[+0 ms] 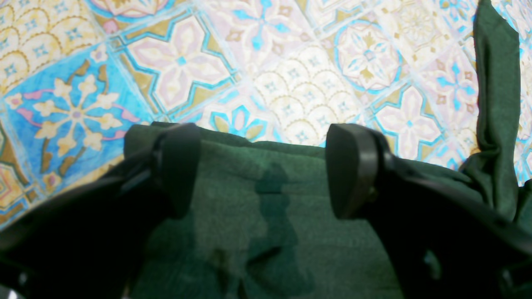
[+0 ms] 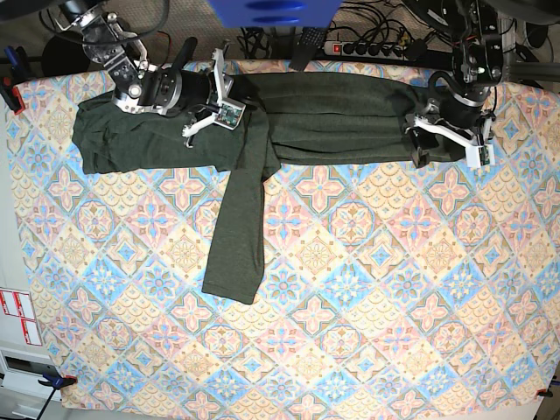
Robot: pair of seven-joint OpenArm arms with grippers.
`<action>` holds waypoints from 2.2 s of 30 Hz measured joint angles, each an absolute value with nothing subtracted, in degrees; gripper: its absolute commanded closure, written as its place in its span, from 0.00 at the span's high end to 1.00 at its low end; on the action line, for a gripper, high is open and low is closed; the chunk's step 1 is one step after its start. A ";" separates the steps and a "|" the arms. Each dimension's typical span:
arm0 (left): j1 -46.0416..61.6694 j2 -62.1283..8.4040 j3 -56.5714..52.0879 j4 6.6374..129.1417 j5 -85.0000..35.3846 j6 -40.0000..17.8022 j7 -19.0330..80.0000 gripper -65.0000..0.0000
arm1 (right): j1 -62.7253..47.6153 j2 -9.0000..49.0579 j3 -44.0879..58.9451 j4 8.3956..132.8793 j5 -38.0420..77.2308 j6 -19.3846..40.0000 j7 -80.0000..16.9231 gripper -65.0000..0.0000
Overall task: Fold the T-shirt properly
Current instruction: 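Fold the sleeve up onto the folded body with the right gripper, then reach the left gripper down and grasp the sleeve end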
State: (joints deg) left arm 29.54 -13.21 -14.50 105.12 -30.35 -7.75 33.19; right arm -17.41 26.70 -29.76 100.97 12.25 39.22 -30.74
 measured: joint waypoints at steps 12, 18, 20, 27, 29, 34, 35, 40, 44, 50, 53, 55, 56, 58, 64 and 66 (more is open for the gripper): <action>20.32 -13.30 -6.00 104.71 -30.00 -7.79 33.43 0.73 | -17.17 21.82 -9.02 100.90 12.12 38.41 -32.16 0.24; 10.96 -13.32 2.33 97.12 -29.91 -7.79 33.26 0.73 | -17.63 19.05 -5.87 100.90 12.43 39.59 -32.36 0.24; 7.40 -12.88 4.64 92.71 -29.69 -7.49 33.19 0.73 | -17.47 19.35 -5.50 100.90 12.27 38.96 -32.29 0.24; -4.14 -7.42 8.64 77.52 -29.91 -7.53 33.04 0.74 | -17.63 19.09 -5.58 100.92 12.45 39.33 -32.27 0.24; -7.09 -5.82 9.72 73.36 -29.71 -7.42 33.10 0.74 | -17.65 19.25 -5.34 100.92 12.14 39.18 -32.45 0.24; -13.89 -1.45 10.20 62.83 -29.80 -7.40 32.93 0.74 | -17.63 19.09 -5.26 100.92 12.32 39.20 -32.42 0.24; -15.14 -0.73 10.15 60.86 -29.95 -7.62 32.80 0.74 | -17.65 19.05 -5.23 100.92 12.21 39.20 -32.47 0.24; -19.88 3.03 10.15 53.28 -29.93 -7.42 30.39 0.74 | -17.61 19.07 -5.23 100.95 12.29 39.20 -32.42 0.24; -21.82 5.06 10.15 47.42 -29.98 -7.51 28.93 0.74 | -17.50 19.11 -5.19 100.99 12.29 39.20 -32.40 0.24; -23.03 7.77 10.15 41.85 -29.76 -7.53 26.11 0.74 | -17.50 19.20 -5.19 100.99 12.27 39.20 -32.42 0.24; -23.20 8.47 10.15 40.71 -29.87 -7.64 25.30 0.74 | -17.50 19.20 -5.19 100.99 12.25 39.20 -32.45 0.24; -23.49 8.56 10.15 39.99 -29.98 -7.88 25.08 0.74 | -17.50 19.20 -5.19 100.99 12.25 39.20 -32.45 0.24; -23.51 8.56 10.15 39.68 -30.00 -7.99 24.97 0.73 | -17.50 19.20 -5.19 100.99 12.25 39.20 -32.45 0.24; -23.46 8.56 11.57 39.53 -30.20 -8.01 24.36 0.73 | -17.50 19.20 -5.19 100.99 12.25 39.20 -32.42 0.24; -23.16 8.14 21.02 39.66 -30.24 -7.97 23.22 0.73 | -17.50 19.20 -5.19 101.21 12.23 39.20 -32.47 0.24; -22.68 8.45 22.85 39.81 -30.22 -7.99 22.48 0.73 | -17.63 19.20 -5.19 102.10 12.21 39.18 -32.49 0.24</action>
State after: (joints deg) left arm -22.68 8.45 22.85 39.81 -30.22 -7.99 22.48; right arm -17.63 19.20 -5.19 102.10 12.21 39.18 -32.49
